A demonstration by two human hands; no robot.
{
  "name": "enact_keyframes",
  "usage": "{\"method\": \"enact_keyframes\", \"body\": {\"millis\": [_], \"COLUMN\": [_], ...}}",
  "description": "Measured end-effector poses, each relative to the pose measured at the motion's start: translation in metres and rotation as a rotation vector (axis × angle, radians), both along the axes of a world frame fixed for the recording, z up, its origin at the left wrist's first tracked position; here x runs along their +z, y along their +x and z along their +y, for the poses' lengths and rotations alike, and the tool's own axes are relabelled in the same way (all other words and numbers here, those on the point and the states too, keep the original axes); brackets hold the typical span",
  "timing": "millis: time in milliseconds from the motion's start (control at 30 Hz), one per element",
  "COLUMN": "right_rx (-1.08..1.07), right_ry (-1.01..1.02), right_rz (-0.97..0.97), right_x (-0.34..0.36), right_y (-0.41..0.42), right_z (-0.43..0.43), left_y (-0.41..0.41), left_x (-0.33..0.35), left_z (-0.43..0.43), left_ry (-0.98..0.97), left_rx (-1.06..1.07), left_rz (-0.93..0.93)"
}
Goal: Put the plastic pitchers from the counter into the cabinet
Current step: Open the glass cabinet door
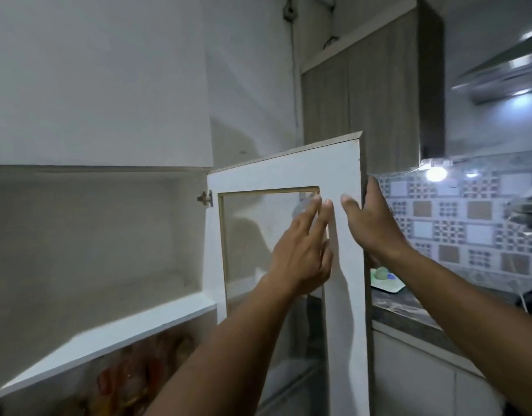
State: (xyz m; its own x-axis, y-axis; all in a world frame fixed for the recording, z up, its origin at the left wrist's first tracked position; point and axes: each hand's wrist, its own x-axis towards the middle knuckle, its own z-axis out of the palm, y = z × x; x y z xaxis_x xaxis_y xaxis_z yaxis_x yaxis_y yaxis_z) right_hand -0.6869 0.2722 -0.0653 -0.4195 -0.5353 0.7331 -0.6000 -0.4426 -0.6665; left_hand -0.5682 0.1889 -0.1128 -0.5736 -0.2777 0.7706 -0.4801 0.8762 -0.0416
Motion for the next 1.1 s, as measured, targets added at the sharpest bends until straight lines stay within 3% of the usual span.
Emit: {"method": "enact_keyframes", "body": {"millis": [233, 467, 767, 1100], "right_rx": [-0.607, -0.93, -1.076, -1.094], "right_ry": [0.087, 0.335, 0.445, 0.53], "right_rz": [0.443, 0.647, 0.792, 0.843], "right_x": [-0.042, -0.059, -0.066, -0.064], "right_y": [-0.067, -0.13, -0.158, -0.106], "right_z": [-0.041, -0.079, -0.087, -0.044], "left_y": [-0.064, -0.106, -0.131, -0.077], "left_x": [-0.013, -0.02, -0.03, -0.024], "left_z": [-0.055, -0.116, -0.134, -0.075], "left_ry": [-0.015, 0.0, 0.017, 0.274], "left_rx": [0.051, 0.054, 0.045, 0.082], "left_rz": [-0.135, -0.215, -0.187, -0.278]}}
